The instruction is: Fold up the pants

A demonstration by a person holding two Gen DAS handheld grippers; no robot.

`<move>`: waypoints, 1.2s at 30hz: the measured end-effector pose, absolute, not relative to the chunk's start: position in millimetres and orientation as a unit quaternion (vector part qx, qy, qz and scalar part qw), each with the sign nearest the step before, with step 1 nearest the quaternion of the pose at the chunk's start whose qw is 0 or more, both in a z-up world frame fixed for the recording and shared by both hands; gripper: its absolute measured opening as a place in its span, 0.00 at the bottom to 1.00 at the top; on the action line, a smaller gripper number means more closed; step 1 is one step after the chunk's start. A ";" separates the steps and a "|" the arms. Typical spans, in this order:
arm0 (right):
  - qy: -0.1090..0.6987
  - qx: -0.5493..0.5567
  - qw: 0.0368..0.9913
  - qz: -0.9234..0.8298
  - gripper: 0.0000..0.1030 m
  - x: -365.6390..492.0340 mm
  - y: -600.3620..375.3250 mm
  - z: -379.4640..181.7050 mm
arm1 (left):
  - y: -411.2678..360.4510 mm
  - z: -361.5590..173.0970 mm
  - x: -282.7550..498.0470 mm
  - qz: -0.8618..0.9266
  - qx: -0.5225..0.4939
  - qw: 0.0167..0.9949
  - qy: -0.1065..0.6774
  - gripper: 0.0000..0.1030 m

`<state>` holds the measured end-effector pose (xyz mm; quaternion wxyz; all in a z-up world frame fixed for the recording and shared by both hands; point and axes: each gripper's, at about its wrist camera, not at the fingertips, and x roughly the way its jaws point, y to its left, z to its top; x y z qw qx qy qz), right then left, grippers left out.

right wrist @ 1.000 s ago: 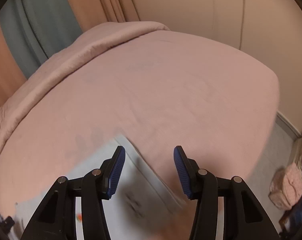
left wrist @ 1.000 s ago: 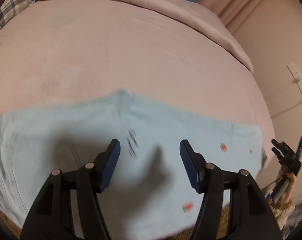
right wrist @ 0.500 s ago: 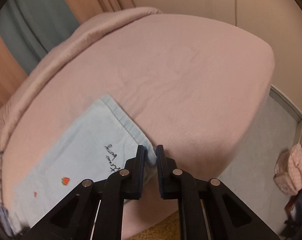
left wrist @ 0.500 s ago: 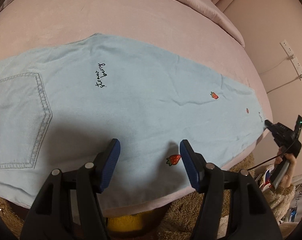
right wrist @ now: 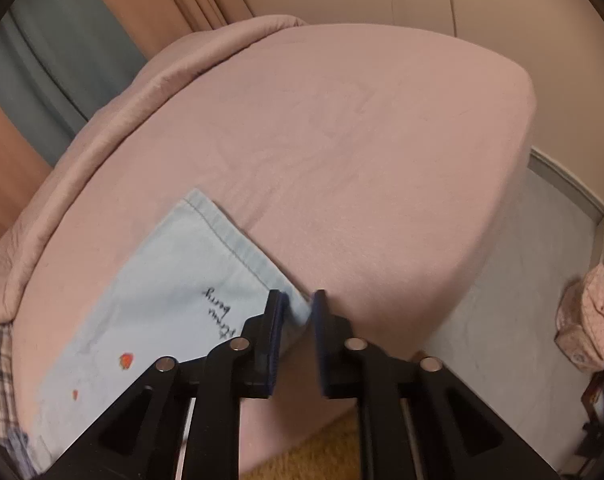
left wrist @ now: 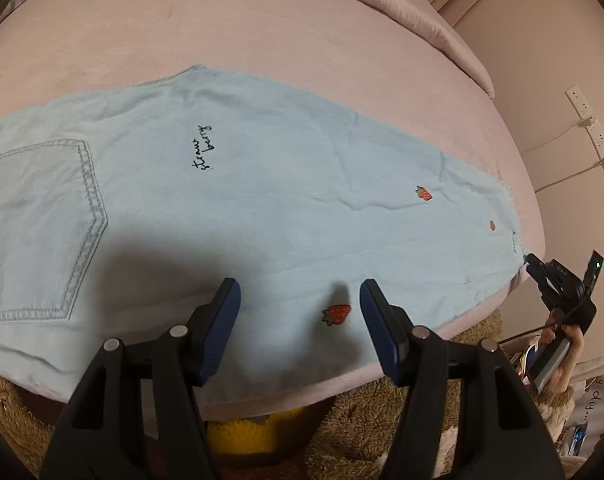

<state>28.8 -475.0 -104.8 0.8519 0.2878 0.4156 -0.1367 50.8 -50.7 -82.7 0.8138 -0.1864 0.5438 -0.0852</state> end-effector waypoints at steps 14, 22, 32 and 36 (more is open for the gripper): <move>0.387 0.385 0.835 -0.077 0.46 47.8 -462.6 -137.9 | -55.5 -61.4 33.3 -0.082 -0.159 0.839 0.514 0.79; 0.356 0.389 0.847 -0.067 0.12 63.2 -455.4 -115.3 | -45.1 -55.8 23.8 -0.069 -0.167 0.844 0.504 0.79; 0.273 0.246 0.924 0.105 0.11 53.1 -339.9 21.5 | -18.8 -48.9 13.2 -0.035 -0.185 0.853 0.487 0.80; 0.300 0.176 0.918 0.191 0.11 59.7 -261.2 28.4 | -8.6 -49.1 7.9 -0.020 -0.193 0.853 0.484 0.80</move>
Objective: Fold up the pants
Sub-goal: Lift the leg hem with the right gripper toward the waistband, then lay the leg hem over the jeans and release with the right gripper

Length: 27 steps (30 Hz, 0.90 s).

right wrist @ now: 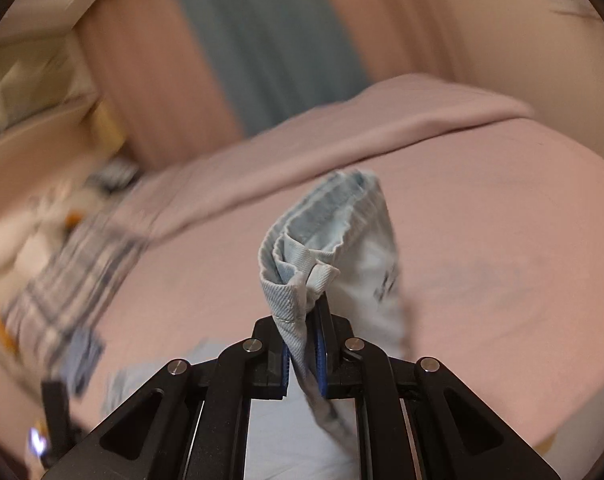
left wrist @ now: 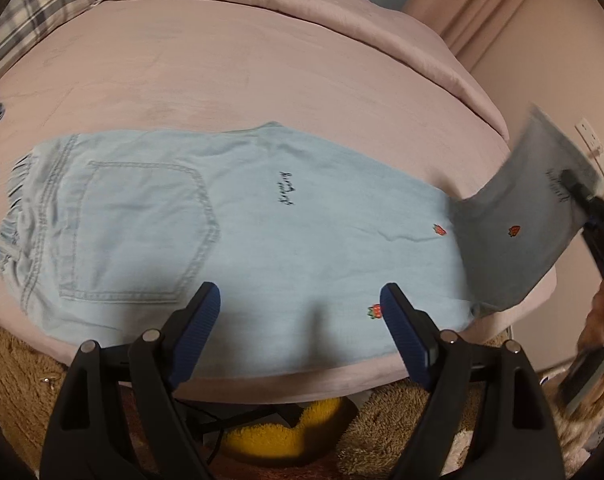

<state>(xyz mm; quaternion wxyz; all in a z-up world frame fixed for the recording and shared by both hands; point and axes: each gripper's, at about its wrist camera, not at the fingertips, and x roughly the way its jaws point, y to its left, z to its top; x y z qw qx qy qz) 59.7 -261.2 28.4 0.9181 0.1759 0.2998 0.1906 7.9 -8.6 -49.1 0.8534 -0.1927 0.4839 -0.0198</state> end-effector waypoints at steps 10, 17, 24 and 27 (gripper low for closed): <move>0.446 0.072 0.850 0.269 0.11 75.7 -134.2 -58.3 | 10.2 -51.6 -1.3 -0.006 -0.206 0.849 0.486 0.81; 0.489 0.039 0.833 0.257 0.18 68.0 -123.1 -78.0 | 16.1 -55.8 4.6 -0.020 -0.217 0.842 0.493 0.82; 0.464 0.062 0.836 0.288 0.64 52.5 -146.1 -52.4 | 6.5 -54.1 32.7 -0.085 -0.236 0.834 0.492 0.83; 0.446 0.076 0.856 0.251 0.65 48.8 -174.0 -43.4 | -8.9 -62.7 54.0 -0.129 -0.247 0.819 0.501 0.81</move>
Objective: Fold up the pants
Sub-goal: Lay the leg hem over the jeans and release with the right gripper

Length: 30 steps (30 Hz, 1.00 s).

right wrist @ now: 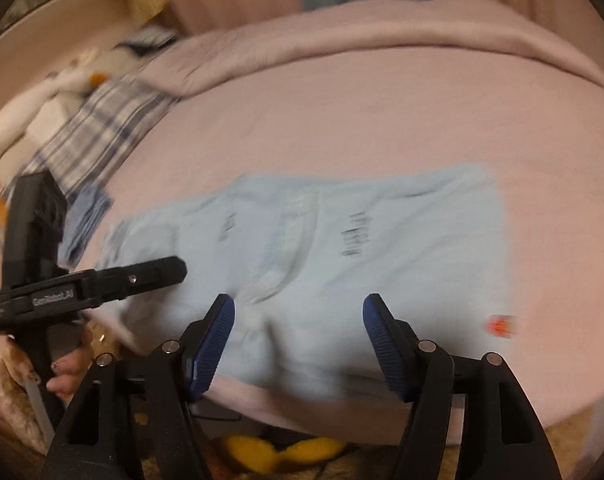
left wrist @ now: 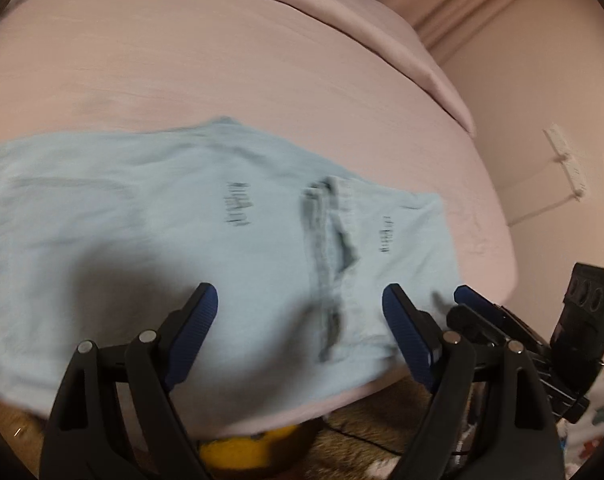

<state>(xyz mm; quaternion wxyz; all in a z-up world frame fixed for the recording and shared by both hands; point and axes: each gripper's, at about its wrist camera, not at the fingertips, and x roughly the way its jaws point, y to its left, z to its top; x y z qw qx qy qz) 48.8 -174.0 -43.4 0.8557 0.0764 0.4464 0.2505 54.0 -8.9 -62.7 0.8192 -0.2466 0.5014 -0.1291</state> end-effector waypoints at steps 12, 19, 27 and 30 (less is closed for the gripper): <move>0.466 0.158 0.864 0.107 0.47 59.8 -252.3 -79.5 | -60.2 -106.4 92.7 -0.188 -0.262 0.774 0.545 0.08; 0.465 0.169 0.863 0.104 0.45 69.2 -248.5 -74.7 | -44.3 -70.0 72.2 -0.149 -0.207 0.827 0.501 0.07; 0.452 0.165 0.866 0.136 0.16 107.5 -230.6 -67.1 | -35.5 -99.8 81.4 -0.122 -0.201 0.811 0.536 0.11; 0.464 0.159 0.859 0.146 0.16 120.4 -223.3 -76.6 | -37.7 -100.6 82.2 -0.120 -0.194 0.814 0.534 0.12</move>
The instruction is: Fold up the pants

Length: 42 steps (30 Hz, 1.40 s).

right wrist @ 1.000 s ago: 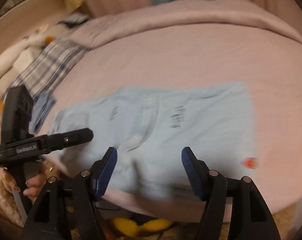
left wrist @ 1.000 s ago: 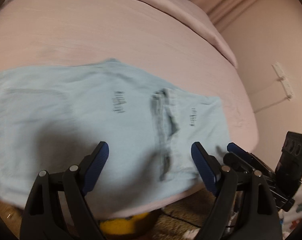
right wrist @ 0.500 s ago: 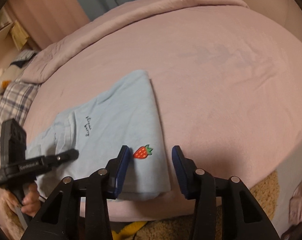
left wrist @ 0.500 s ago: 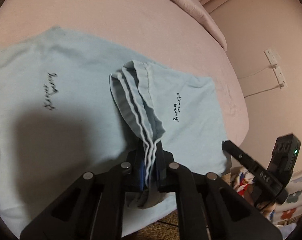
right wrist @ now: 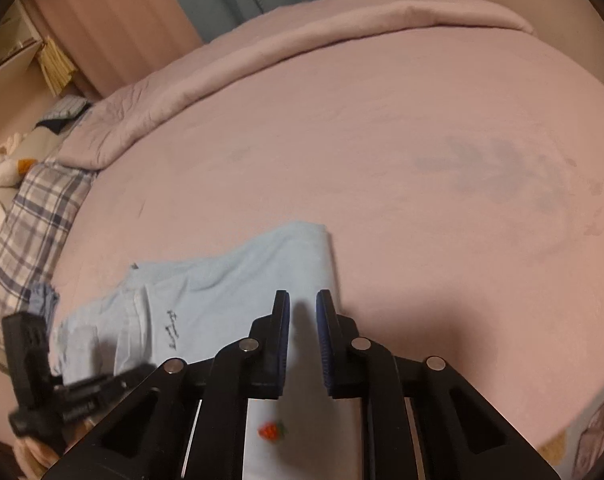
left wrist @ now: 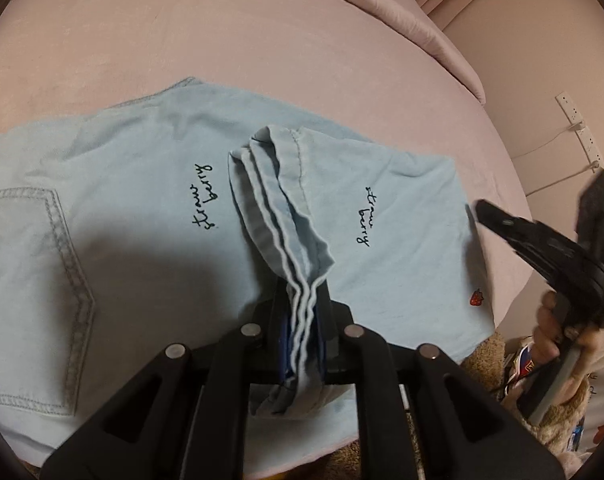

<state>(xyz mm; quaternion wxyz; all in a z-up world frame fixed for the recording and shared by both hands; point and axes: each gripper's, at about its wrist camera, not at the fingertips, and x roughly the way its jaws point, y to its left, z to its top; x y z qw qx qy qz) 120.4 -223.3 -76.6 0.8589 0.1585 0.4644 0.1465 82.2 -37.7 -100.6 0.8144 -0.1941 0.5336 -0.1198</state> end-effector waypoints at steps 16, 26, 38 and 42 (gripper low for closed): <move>0.496 0.102 0.854 0.124 0.16 71.2 -210.2 -108.2 | -43.5 -101.6 73.0 -0.118 -0.184 0.814 0.537 0.20; 0.504 0.121 0.845 0.134 0.16 54.6 -222.8 -107.2 | -42.9 -103.5 60.1 -0.110 -0.183 0.815 0.538 0.23; 0.510 0.182 0.830 0.135 0.48 74.4 -246.7 -96.0 | -25.5 -99.9 37.1 -0.105 -0.197 0.808 0.546 0.33; 0.506 0.220 0.820 0.153 0.50 99.6 -256.6 -104.4 | -18.0 -91.7 33.3 -0.081 -0.180 0.824 0.531 0.43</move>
